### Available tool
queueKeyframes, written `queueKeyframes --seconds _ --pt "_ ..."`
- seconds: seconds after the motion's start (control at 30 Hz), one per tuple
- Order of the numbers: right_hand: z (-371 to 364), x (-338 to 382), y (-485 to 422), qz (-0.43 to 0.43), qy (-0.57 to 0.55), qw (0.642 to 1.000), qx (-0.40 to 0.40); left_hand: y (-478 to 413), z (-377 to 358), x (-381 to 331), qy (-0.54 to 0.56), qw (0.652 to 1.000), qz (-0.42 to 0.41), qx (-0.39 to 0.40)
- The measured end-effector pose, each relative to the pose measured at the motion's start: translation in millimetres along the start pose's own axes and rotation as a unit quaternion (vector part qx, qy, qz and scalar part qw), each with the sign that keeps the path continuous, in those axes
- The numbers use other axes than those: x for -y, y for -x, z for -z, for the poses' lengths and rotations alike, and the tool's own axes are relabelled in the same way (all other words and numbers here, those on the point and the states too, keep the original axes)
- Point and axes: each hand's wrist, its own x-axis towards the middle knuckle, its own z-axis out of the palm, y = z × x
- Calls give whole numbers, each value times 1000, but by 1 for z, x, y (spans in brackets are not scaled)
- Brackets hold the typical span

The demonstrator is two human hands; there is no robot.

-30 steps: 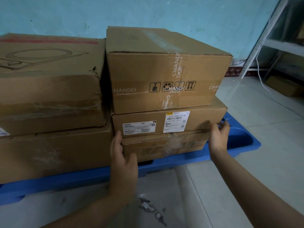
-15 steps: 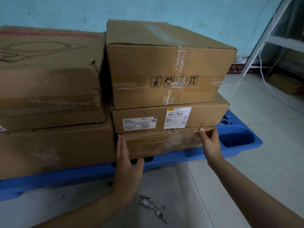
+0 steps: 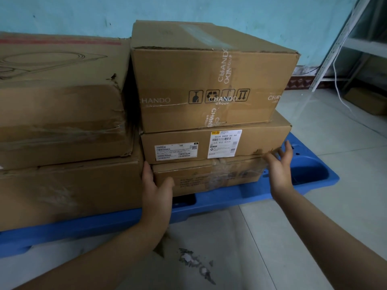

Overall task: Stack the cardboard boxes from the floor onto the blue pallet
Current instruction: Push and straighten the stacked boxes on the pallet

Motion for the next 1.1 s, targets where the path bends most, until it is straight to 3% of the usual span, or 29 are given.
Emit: queueKeyframes --seconds 0.17,0.57,0.9,1.1 --pt "1 8 -14 -1 -22 1000 -13 -2 -4 5 8 1000 21 -19" --pt "-1 2 -19 27 -1 1000 -16 -6 -14 3 -90 996 6 -16" --pt "-6 -5 -14 61 -1 998 -20 -11 -10 9 21 999 22 -13" --pt "-2 -4 -15 43 -5 999 -28 -12 -12 1 31 999 27 -16"
